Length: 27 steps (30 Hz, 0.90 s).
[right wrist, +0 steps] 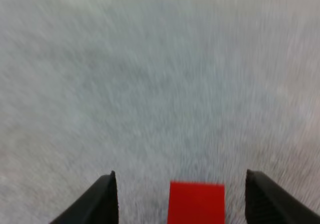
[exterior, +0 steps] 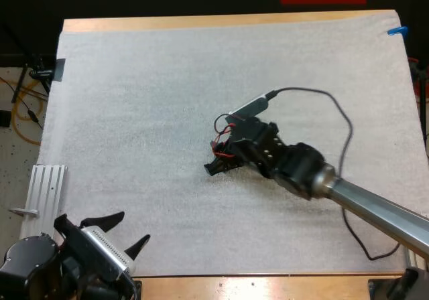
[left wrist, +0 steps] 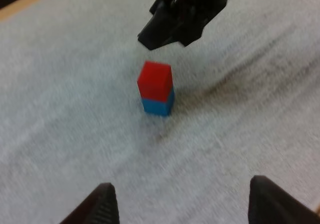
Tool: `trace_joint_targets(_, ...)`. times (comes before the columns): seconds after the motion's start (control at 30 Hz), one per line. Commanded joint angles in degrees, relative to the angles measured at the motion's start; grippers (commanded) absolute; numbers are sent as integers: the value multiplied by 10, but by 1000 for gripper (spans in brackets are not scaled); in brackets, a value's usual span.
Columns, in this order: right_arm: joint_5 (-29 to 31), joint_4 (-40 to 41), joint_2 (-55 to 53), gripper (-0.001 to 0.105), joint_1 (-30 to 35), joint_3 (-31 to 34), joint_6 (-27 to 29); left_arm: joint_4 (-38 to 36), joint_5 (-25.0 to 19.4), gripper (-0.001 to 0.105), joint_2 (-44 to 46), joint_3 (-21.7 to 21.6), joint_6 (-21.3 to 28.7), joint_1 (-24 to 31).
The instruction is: Stack red cube on blue cube
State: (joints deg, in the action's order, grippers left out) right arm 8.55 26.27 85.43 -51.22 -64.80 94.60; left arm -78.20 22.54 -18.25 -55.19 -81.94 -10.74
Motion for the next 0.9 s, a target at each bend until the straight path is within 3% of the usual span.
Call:
trace_joint_targets(0.0,-3,-4,-30,54,6,-3,24,41,3,56,-3,2,3,-2)
trace_joint_targets(0.13,-5,-4,-55,54,34,-3,44,113,0,56,-23,14,-17,0)
trace_joint_targets(0.23,-26,-4,-62,54,76,-3,47,201,-27,56,-61,37,-18,1)
trace_joint_targets(0.3,-46,-3,-64,54,122,-3,55,271,-45,56,-101,47,-32,1)
trace_joint_targets(0.5,-49,4,-79,54,239,-3,90,386,-49,56,-205,47,-41,10)
trace_joint_targets(0.7,-65,26,-112,54,365,-3,111,457,-32,56,-289,45,-67,87)
trace_joint_targets(0.87,-102,57,-146,54,457,-3,119,460,-22,56,-310,39,-77,152)
